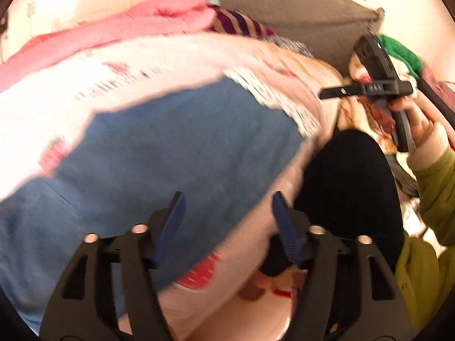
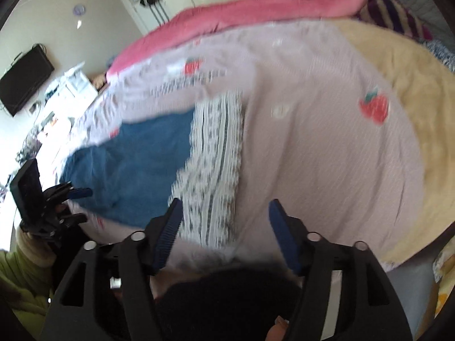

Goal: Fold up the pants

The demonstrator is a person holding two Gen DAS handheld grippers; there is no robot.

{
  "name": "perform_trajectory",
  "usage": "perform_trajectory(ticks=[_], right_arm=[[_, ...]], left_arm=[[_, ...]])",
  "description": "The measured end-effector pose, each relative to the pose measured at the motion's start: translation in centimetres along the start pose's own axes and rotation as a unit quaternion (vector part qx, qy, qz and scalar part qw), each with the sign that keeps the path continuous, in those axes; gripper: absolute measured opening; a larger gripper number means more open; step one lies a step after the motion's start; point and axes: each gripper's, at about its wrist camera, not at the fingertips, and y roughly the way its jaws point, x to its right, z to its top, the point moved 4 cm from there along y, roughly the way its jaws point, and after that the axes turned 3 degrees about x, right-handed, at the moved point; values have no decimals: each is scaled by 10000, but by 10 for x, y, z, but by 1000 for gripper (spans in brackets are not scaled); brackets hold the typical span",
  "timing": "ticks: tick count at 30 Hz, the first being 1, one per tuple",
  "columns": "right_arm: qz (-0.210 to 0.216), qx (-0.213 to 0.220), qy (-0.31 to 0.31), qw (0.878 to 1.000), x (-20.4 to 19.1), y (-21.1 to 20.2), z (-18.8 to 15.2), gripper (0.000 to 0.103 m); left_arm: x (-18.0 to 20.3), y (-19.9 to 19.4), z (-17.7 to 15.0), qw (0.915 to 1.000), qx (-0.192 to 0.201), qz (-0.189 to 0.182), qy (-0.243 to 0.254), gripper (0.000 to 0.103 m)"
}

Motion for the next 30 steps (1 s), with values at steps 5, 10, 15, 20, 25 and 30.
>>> perform_trajectory(ticks=[5,10,15,20,25,30], right_arm=[[-29,141,112,9998,-13,38,46,74],[-238,80,112,9996,-18,82,82,75],[-466,-162,134,9987,-6,110,91,75],[-286,-374,344,9983,5,126,91,75],[-284,-457,63,9985,-1,134,90,29],[-474,-150,77,9987,4,126,98,14]], left_arm=[[-55,0,38,9968,85,757,-245,70],[-116,41,63,9915,-306,991,-780,70],[-139,74,65,9905,-568,789,-970,70],[-146,99,61,9893,-758,531,-1131,21],[-153,98,70,9893,-605,549,-1207,7],[-157,99,86,9904,-504,781,-1018,6]])
